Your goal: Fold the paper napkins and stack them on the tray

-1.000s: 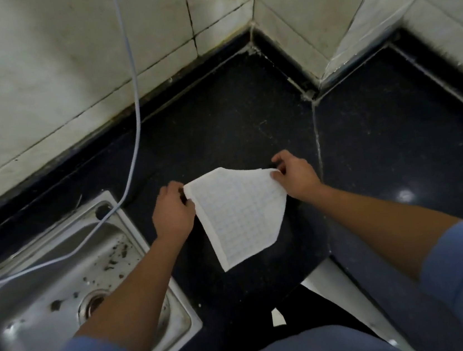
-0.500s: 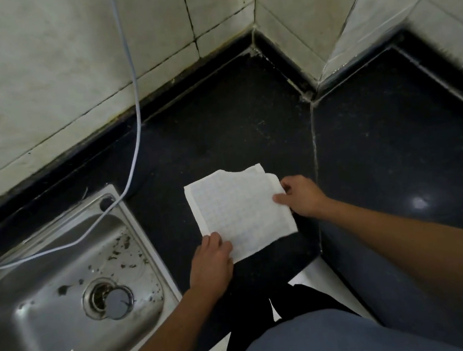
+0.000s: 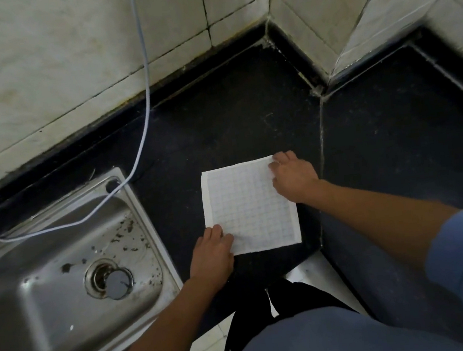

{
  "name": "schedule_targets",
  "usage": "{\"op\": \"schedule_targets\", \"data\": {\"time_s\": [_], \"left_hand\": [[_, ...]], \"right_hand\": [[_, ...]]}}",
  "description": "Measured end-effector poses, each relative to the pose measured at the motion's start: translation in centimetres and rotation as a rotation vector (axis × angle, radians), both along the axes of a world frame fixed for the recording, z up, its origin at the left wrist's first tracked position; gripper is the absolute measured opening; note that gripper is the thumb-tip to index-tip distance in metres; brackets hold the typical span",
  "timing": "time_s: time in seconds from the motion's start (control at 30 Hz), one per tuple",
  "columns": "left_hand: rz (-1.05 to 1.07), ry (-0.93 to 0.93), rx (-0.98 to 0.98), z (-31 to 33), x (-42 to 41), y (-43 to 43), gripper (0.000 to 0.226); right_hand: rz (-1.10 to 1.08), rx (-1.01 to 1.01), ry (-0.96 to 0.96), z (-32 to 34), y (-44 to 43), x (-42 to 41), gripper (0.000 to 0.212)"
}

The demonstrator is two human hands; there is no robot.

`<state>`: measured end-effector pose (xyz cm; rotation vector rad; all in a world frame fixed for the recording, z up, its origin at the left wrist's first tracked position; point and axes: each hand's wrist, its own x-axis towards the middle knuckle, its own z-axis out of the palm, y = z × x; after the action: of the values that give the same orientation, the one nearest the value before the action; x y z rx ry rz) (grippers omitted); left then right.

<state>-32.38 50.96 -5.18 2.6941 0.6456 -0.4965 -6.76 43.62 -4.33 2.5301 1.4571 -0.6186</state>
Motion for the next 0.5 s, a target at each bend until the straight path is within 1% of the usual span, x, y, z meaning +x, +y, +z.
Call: {"op": "schedule_targets", "data": {"time_s": [0.07, 0.1, 0.17, 0.23, 0.3, 0.37, 0.43, 0.5], "left_hand": [[0.002, 0.007, 0.0, 0.1, -0.1, -0.2, 0.024], [0.001, 0.001, 0.001, 0.1, -0.1, -0.2, 0.023], [-0.017, -0.026, -0.005, 0.2, 0.0, -0.5, 0.022], [-0.051, -0.036, -0.025, 0.1, 0.3, -0.8, 0.022], [-0.095, -0.018, -0.049, 0.0, 0.6, -1.2, 0.025], [-0.115, -0.002, -0.034, -0.2, 0.9, -1.5, 0.032], [-0.12, 0.004, 0.009, -0.4, 1.2, -1.8, 0.04], [-0.111, 0.001, 0.038, -0.5, 1.4, -1.9, 0.042]], "right_hand": [[0.057, 0.093, -0.038, 1.0, -1.3, -1.0, 0.036], [0.126, 0.111, -0.011, 1.2, -2.2, -1.9, 0.032], [0.252, 0.045, 0.099, 1.3, -4.5, -4.3, 0.025], [0.349, -0.001, 0.134, 0.6, -6.8, -6.9, 0.027], [0.359, -0.056, 0.116, -0.1, -8.3, -8.2, 0.03], [0.321, -0.071, 0.103, -1.0, -8.7, -8.2, 0.026], [0.294, 0.022, 0.078, -1.2, -8.9, -7.6, 0.02], [0.286, 0.123, 0.058, -1.0, -9.1, -6.9, 0.015]]}}
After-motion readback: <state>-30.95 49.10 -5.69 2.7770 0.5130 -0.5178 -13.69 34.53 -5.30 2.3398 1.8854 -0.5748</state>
